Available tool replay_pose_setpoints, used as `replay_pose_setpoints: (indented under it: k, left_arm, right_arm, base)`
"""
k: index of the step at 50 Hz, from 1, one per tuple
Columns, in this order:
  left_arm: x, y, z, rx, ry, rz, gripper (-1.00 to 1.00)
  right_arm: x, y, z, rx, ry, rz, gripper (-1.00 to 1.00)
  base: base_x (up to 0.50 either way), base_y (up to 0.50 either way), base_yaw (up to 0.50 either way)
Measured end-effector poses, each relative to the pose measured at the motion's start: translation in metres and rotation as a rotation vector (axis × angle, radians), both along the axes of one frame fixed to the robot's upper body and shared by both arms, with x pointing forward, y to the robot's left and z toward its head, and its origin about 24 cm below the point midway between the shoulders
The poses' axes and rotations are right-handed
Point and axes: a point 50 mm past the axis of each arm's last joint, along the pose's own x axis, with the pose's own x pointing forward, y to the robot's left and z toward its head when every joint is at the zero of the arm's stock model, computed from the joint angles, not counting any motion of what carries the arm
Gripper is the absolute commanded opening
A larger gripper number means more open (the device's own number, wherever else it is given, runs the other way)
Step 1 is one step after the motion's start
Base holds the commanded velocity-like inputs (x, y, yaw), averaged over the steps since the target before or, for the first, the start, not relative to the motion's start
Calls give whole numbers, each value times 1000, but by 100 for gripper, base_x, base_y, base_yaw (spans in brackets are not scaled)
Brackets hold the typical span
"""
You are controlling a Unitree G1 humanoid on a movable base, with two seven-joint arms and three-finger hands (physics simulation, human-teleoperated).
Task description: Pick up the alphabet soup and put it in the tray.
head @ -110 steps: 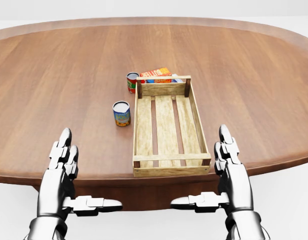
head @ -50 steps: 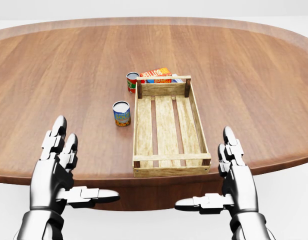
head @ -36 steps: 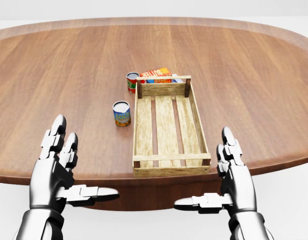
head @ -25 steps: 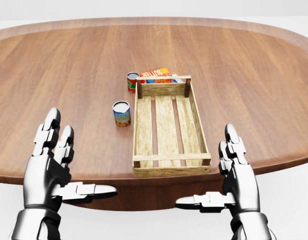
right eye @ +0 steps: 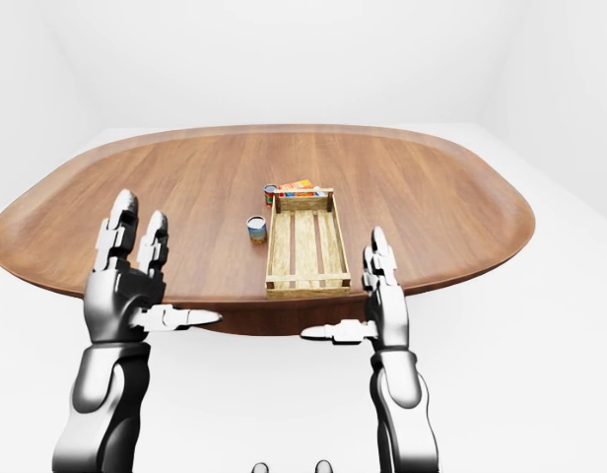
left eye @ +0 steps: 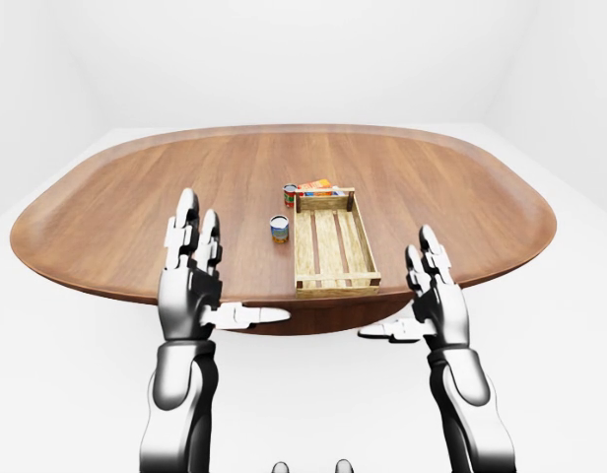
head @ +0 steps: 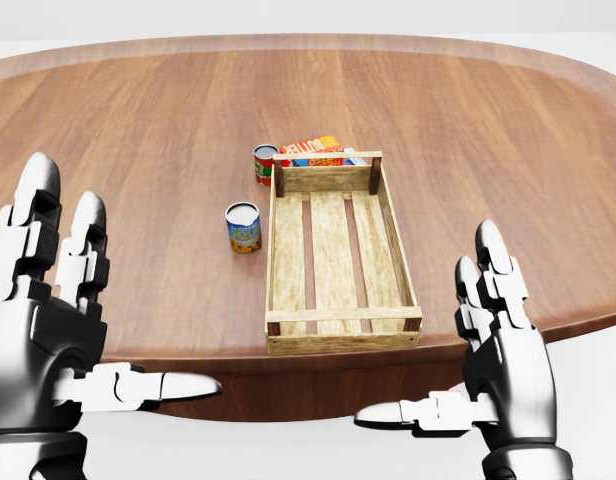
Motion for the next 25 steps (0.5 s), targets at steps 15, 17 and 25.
replay_pose_setpoints:
  k: [15, 17, 25]
  left_arm:
    - [-1, 0, 0, 0, -1, 0, 100]
    - [-1, 0, 0, 0, 1, 0, 100]
    - [0, 0, -1, -2, 6, 0, 100]
  right_arm:
    - [-3, 0, 4, -1, -16, 3, 100]
    - [-3, 0, 4, -1, -16, 3, 100]
    - [-2, 0, 2, -2, -8, -1, 100]
  base:
    - [0, 0, 0]
    - [0, 0, 0]
    - [0, 0, 0]
